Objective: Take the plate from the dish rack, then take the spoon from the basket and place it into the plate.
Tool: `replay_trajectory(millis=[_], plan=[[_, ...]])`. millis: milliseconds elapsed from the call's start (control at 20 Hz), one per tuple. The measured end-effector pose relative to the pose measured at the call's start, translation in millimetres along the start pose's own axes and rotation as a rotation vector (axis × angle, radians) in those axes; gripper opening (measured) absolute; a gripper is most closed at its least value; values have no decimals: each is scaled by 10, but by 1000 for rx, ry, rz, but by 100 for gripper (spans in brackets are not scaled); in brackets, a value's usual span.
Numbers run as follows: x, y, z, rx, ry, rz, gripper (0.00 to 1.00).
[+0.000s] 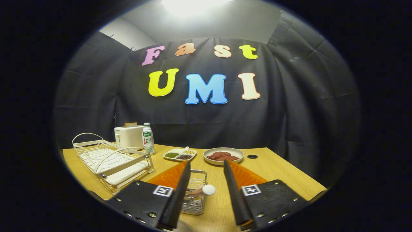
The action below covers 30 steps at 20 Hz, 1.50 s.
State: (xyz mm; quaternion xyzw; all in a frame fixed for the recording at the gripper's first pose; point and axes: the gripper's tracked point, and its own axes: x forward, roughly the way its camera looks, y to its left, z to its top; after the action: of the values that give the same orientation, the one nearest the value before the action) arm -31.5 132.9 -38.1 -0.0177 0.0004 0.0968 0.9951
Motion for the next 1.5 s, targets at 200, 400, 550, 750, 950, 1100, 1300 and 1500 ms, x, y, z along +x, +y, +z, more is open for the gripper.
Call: replay_trajectory(millis=[200,400,550,750,950,1100,1300,1500], plan=[[-49,147,110,28,32,28,11],[-96,162,223,14,52,38,11],[-165,204,368,6,63,45,11],[-314,223,617,7,75,54,11],[-393,211,890,-10,73,54,11],[-418,202,1081,-8,79,55,11],[-449,185,1303,-23,83,53,11],[-479,189,1466,-41,88,54,11]])
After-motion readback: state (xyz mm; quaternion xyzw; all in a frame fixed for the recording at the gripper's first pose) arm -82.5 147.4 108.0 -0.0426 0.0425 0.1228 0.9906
